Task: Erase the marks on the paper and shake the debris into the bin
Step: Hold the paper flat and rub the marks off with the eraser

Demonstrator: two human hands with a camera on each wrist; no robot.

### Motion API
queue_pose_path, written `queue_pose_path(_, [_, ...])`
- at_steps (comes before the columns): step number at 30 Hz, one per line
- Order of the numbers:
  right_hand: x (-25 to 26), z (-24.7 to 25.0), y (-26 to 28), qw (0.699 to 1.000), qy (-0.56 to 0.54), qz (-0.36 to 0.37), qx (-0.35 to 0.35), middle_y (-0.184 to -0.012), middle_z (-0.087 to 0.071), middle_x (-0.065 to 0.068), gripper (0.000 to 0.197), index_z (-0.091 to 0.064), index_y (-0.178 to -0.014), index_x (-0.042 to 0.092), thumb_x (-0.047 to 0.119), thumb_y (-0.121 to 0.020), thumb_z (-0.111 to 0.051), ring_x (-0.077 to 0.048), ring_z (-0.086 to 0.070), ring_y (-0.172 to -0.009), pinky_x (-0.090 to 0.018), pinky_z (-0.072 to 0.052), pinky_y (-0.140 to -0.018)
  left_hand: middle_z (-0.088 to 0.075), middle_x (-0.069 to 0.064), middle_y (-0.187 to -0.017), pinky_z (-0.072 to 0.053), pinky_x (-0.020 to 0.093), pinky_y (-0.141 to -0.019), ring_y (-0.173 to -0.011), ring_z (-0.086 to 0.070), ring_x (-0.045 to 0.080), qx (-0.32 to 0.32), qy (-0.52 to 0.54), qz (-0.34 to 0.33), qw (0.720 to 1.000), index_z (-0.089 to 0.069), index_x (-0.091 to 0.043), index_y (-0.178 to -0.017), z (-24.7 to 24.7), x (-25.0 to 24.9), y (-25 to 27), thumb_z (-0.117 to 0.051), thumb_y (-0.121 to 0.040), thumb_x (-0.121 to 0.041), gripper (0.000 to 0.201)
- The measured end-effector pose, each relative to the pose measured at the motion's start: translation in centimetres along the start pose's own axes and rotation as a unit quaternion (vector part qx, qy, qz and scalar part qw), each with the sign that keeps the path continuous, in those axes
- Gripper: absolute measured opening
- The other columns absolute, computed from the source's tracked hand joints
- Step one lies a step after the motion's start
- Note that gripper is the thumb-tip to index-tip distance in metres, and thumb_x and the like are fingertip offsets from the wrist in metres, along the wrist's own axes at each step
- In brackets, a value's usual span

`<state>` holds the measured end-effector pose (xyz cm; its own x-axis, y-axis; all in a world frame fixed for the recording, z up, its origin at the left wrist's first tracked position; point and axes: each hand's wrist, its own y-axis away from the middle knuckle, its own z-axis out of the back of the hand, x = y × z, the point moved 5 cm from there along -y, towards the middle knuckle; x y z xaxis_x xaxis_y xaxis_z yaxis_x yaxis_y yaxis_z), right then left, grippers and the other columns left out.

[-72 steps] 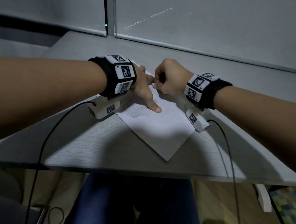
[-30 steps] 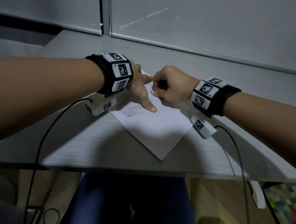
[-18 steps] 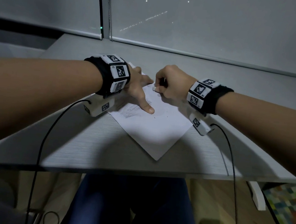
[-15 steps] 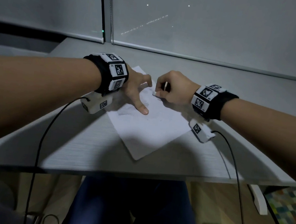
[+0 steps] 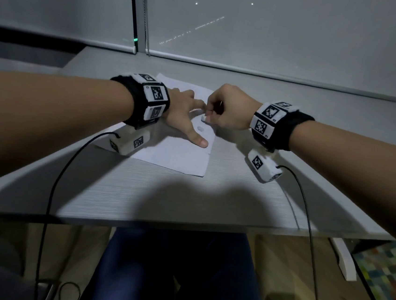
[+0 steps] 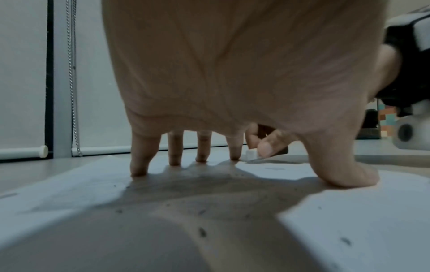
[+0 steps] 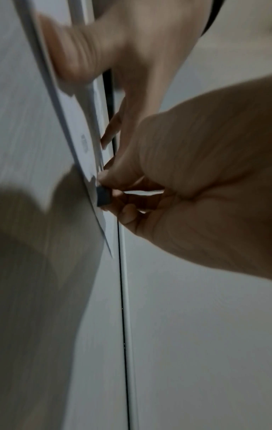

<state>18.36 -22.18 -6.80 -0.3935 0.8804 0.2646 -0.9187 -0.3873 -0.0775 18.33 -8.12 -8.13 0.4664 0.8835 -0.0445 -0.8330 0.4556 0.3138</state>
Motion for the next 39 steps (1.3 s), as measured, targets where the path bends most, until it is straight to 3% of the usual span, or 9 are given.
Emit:
queue_pose_path(4, [-0.4, -0.2, -0.8, 0.999, 0.024, -0.026, -0.019, -0.08, -0.074, -0.005, 0.009, -0.077, -0.081, 0.01, 0.016, -0.087, -0.075, -0.024, -0.071, -0.078, -0.034, -0.061, -0.073, -0.039, -0.002, -0.144, -0.042, 0.052, -0.11, -0.139, -0.043, 0.035, 0.018, 0.005, 0.015, 1.0, -0.023, -0.06, -0.161, -0.1, 0.1, 0.2, -0.064, -0.047, -0.104, 0.128])
queue_pose_path(9, [-0.1, -0.6, -0.8, 0.999, 0.034, -0.011, 0.005, -0.077, -0.073, -0.003, 0.009, -0.075, -0.081, 0.01, 0.015, -0.087, -0.073, -0.024, -0.071, -0.075, -0.035, -0.061, -0.072, -0.033, -0.009, -0.16, -0.038, 0.051, -0.105, -0.145, -0.039, 0.035, 0.02, -0.024, 0.026, 0.999, -0.025, -0.056, -0.161, 0.2, -0.3, 0.0, -0.065, -0.055, -0.101, 0.123])
queue_pose_path(13, [1.1, -0.8, -0.2, 0.998, 0.012, 0.029, 0.047, -0.074, -0.075, -0.003, 0.01, -0.075, -0.079, 0.009, 0.015, -0.087, -0.073, -0.015, -0.069, -0.067, -0.024, -0.054, -0.063, -0.034, -0.006, -0.161, -0.032, 0.046, -0.092, -0.143, -0.039, 0.036, 0.017, -0.044, 0.018, 0.999, -0.034, -0.054, -0.156, 0.3, -0.4, -0.3, -0.066, -0.062, -0.096, 0.108])
queue_pose_path(16, [0.8, -0.4, -0.6, 0.999, 0.011, 0.018, 0.027, -0.071, -0.075, -0.003, 0.011, -0.076, -0.077, 0.01, 0.015, -0.086, -0.074, -0.019, -0.071, -0.068, -0.031, -0.061, -0.066, -0.031, -0.007, -0.163, -0.036, 0.052, -0.102, -0.145, -0.035, 0.037, 0.019, -0.051, 0.021, 0.998, -0.03, -0.054, -0.158, 0.2, -0.4, -0.4, -0.065, -0.061, -0.097, 0.112])
queue_pose_path(20, [0.2, -0.2, -1.7, 1.0, 0.018, -0.021, 0.003, -0.067, -0.076, 0.001, 0.013, -0.076, -0.073, 0.012, 0.011, -0.085, -0.072, -0.013, -0.073, -0.066, -0.037, -0.066, -0.073, -0.025, -0.008, -0.168, -0.034, 0.055, -0.109, -0.148, -0.032, 0.036, 0.029, -0.059, 0.033, 0.997, -0.021, -0.05, -0.164, 0.1, -0.2, -0.5, -0.063, -0.059, -0.1, 0.123])
queue_pose_path(27, [1.8, -0.5, -0.2, 0.998, -0.016, 0.026, 0.055, -0.065, -0.074, 0.001, 0.01, -0.075, -0.073, 0.012, 0.013, -0.083, -0.075, -0.007, -0.065, -0.057, -0.018, -0.054, -0.059, -0.023, -0.01, -0.166, -0.032, 0.055, -0.108, -0.145, -0.032, 0.036, 0.049, -0.067, 0.017, 0.996, -0.031, -0.054, -0.158, -0.3, -0.2, -0.9, -0.052, -0.035, -0.108, 0.136])
queue_pose_path(30, [0.8, -0.4, -1.1, 0.999, -0.012, 0.001, 0.032, -0.065, -0.075, 0.0, 0.011, -0.076, -0.072, 0.012, 0.013, -0.083, -0.074, -0.005, -0.066, -0.056, -0.02, -0.052, -0.059, -0.022, -0.009, -0.168, -0.033, 0.056, -0.108, -0.145, -0.032, 0.037, 0.042, -0.06, 0.019, 0.997, -0.023, -0.055, -0.16, -0.3, 0.1, -1.2, -0.058, -0.044, -0.107, 0.132])
queue_pose_path(34, [-0.1, -0.1, -1.7, 1.0, 0.002, -0.022, 0.004, -0.063, -0.074, 0.003, 0.015, -0.076, -0.072, 0.011, 0.013, -0.087, -0.075, -0.009, -0.071, -0.062, -0.026, -0.059, -0.065, -0.018, -0.01, -0.17, -0.03, 0.057, -0.113, -0.151, -0.025, 0.036, 0.042, -0.045, 0.033, 0.998, -0.013, -0.053, -0.165, -0.3, 0.2, -1.1, -0.065, -0.056, -0.1, 0.13])
queue_pose_path(39, [1.4, -0.4, 0.0, 0.998, 0.01, 0.042, 0.054, -0.065, -0.071, 0.006, 0.011, -0.075, -0.074, 0.014, 0.017, -0.085, -0.077, -0.003, -0.062, -0.057, -0.014, -0.046, -0.059, -0.021, -0.009, -0.168, -0.033, 0.052, -0.099, -0.147, -0.033, 0.036, 0.05, -0.048, 0.028, 0.997, -0.023, -0.056, -0.16, -0.3, 0.0, -1.2, -0.064, -0.047, -0.104, 0.13])
